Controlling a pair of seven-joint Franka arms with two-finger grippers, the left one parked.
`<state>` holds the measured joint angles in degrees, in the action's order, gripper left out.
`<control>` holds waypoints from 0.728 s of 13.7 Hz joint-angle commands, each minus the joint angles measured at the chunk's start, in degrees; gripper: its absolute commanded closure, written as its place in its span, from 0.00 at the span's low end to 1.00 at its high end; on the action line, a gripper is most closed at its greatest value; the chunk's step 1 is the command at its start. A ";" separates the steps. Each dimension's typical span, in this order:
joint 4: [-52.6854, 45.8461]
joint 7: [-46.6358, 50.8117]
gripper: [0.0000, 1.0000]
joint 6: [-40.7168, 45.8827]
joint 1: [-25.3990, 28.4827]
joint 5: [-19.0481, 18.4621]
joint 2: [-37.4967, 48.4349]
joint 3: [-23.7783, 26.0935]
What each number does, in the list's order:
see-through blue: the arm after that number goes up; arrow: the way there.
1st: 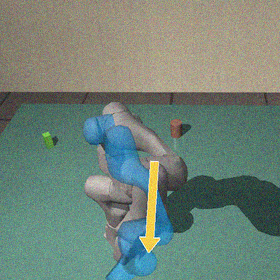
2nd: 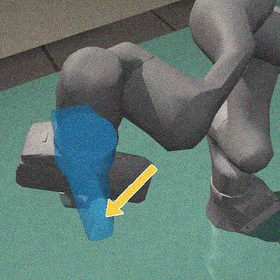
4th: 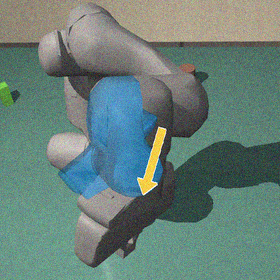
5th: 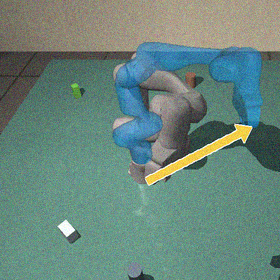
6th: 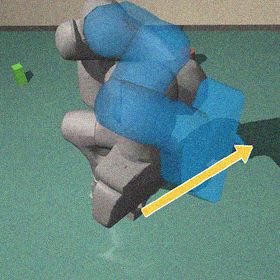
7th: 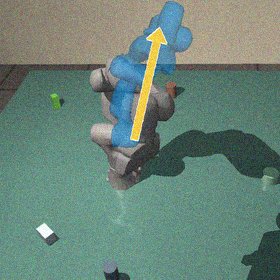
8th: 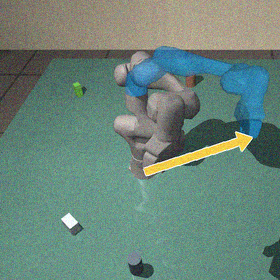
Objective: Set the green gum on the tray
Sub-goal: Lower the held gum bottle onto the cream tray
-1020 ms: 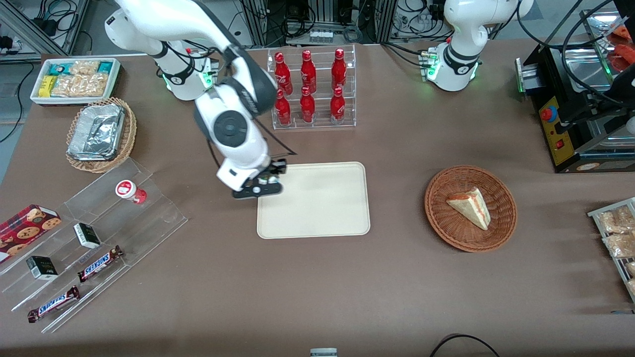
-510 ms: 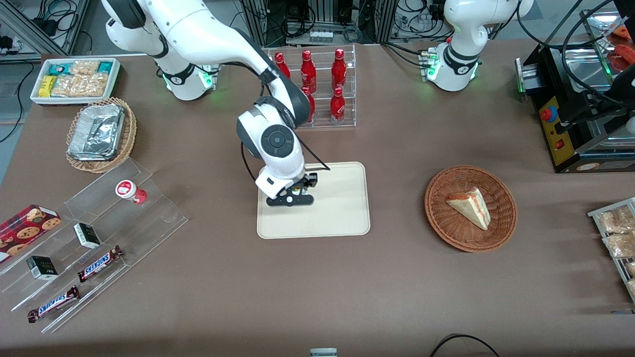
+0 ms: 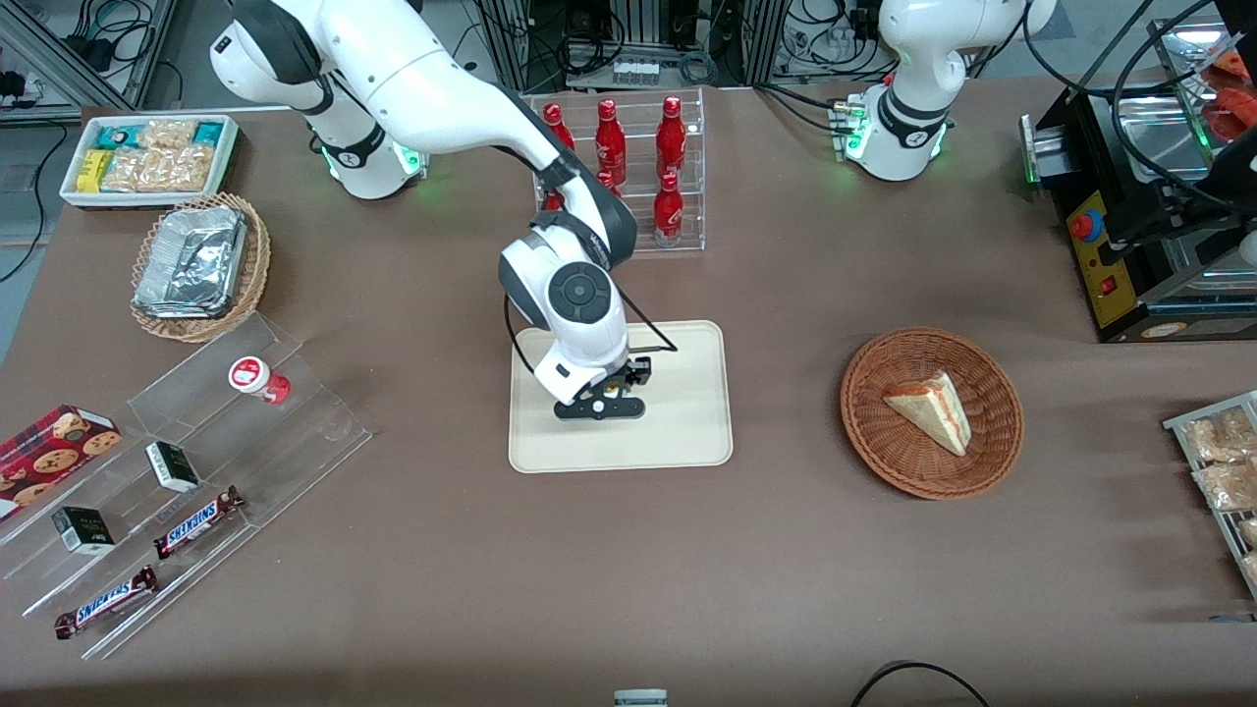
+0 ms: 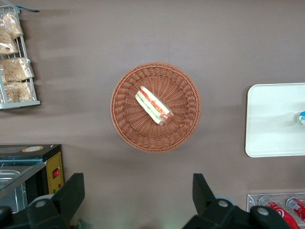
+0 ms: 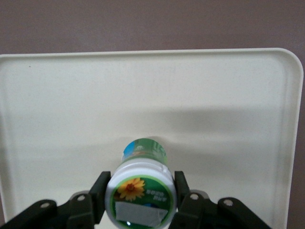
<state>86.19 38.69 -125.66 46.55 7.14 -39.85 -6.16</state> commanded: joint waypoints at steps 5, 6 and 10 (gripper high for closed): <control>-2.69 0.86 0.94 -1.43 0.39 0.33 -3.13 -0.78; -2.69 1.12 0.43 -1.60 0.39 0.24 -3.39 -0.78; -2.52 1.03 0.00 -2.05 0.39 -1.16 -3.40 -0.78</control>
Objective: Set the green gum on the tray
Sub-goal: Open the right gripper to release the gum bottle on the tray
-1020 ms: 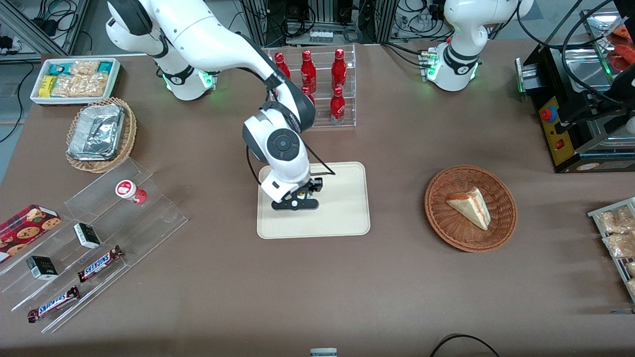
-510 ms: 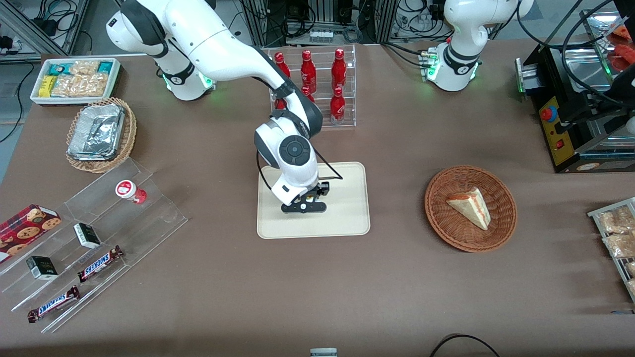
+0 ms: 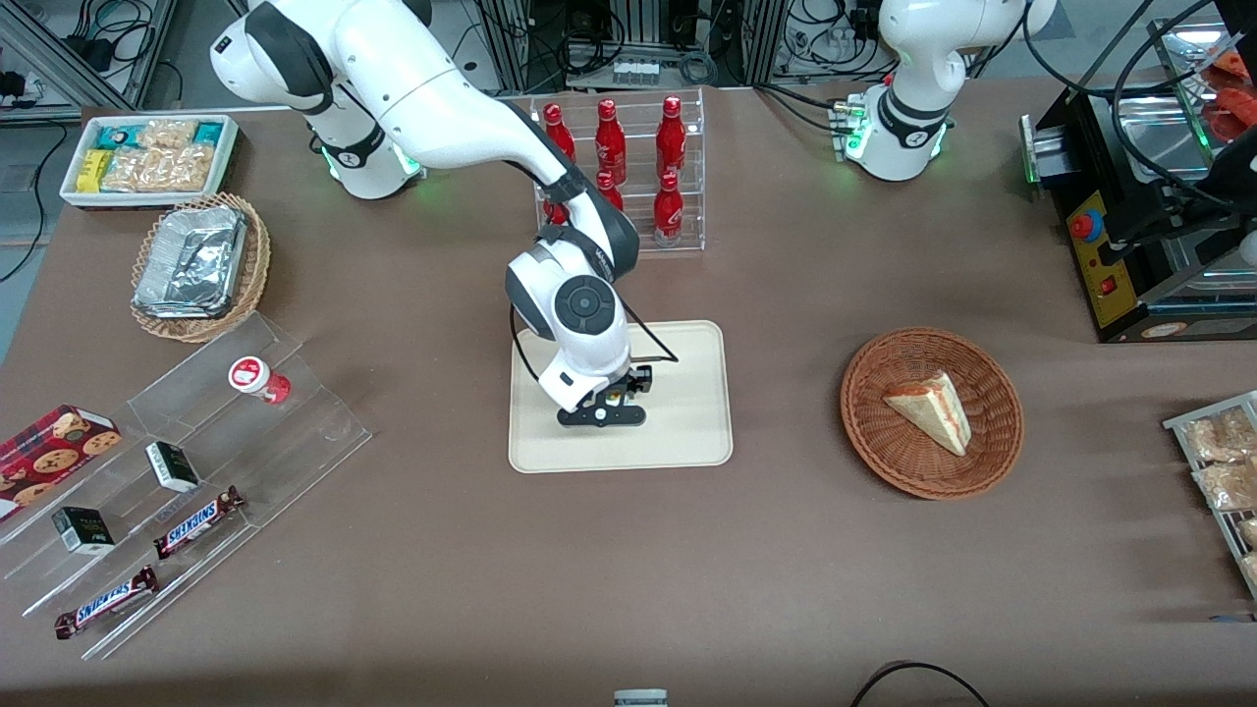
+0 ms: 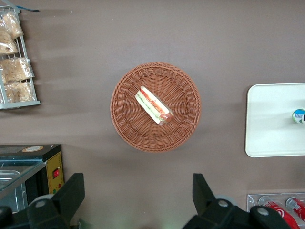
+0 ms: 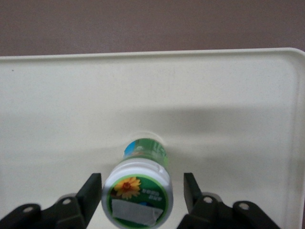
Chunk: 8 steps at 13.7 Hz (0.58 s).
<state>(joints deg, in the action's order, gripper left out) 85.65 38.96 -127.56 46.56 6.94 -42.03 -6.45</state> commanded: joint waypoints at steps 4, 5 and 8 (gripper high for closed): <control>-1.97 0.41 0.00 -0.06 0.55 -1.92 -1.04 -0.49; -1.97 0.41 0.00 -0.06 0.55 -2.62 -0.95 -0.49; -1.98 0.23 0.00 0.47 0.55 -2.89 -0.08 -0.49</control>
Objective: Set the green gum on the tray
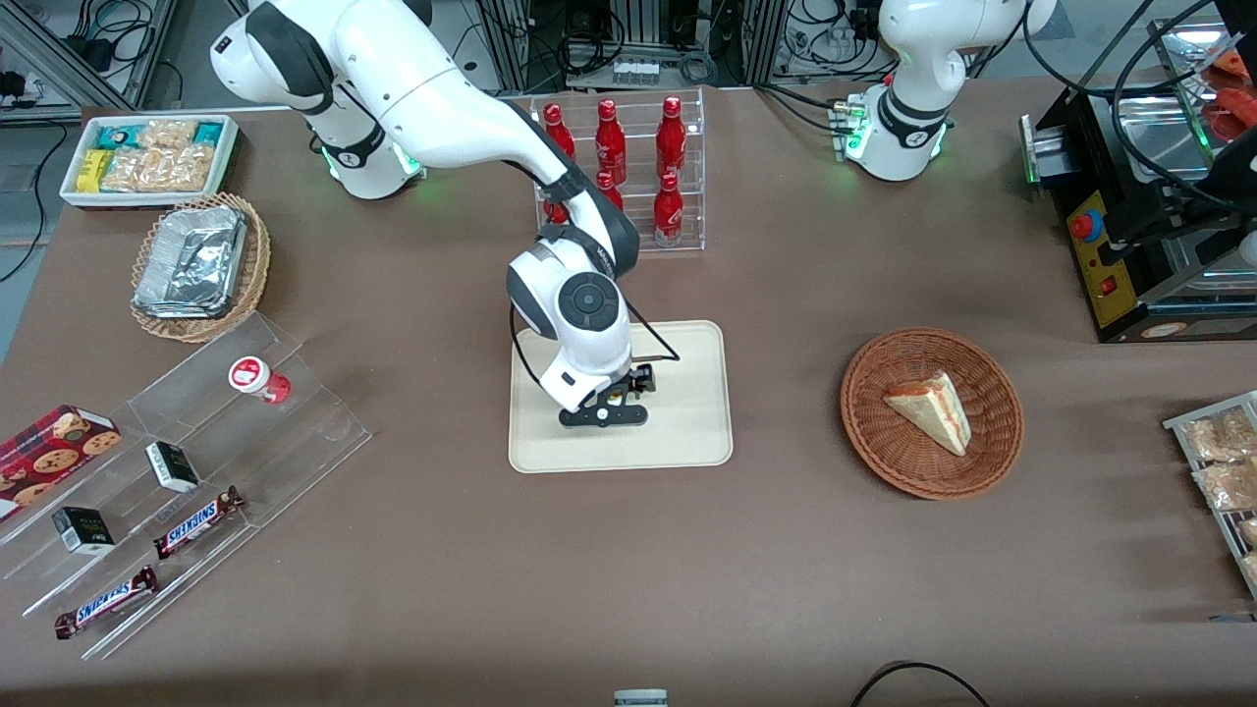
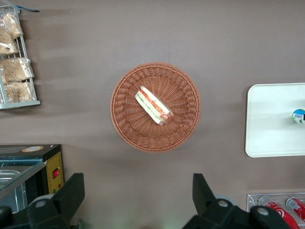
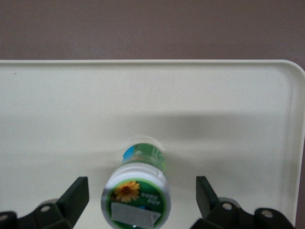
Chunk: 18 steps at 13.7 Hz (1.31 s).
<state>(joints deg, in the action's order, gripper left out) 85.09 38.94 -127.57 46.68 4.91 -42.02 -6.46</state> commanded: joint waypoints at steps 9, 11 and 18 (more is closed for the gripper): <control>-1.50 -9.31 0.00 18.38 -1.07 -4.38 12.48 -1.10; -1.50 -12.12 0.00 22.52 -2.90 -4.12 15.99 -1.01; -1.50 -19.23 0.00 32.73 -6.77 -3.68 23.91 -1.01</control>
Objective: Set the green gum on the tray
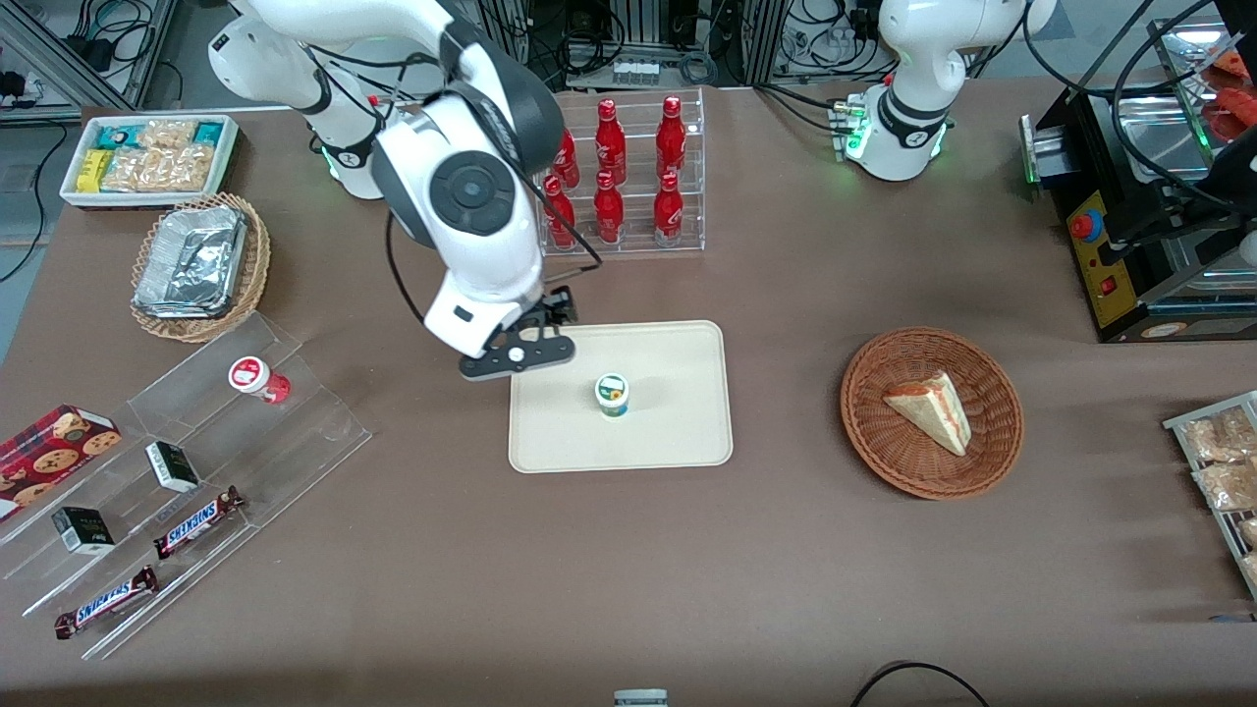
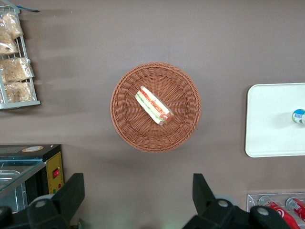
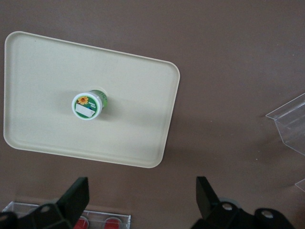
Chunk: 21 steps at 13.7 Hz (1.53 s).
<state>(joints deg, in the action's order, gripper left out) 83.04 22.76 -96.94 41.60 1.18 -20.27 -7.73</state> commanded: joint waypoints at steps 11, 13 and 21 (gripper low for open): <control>9.42 -8.08 0.00 2.72 -18.82 -0.03 11.65 0.97; 10.48 -11.06 0.00 2.72 -23.04 -0.03 12.88 0.97; 13.90 -26.36 0.00 3.07 -37.55 0.05 17.98 3.60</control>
<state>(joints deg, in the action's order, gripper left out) 93.30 -1.34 -94.07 6.27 1.19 -5.91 -5.15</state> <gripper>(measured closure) 0.000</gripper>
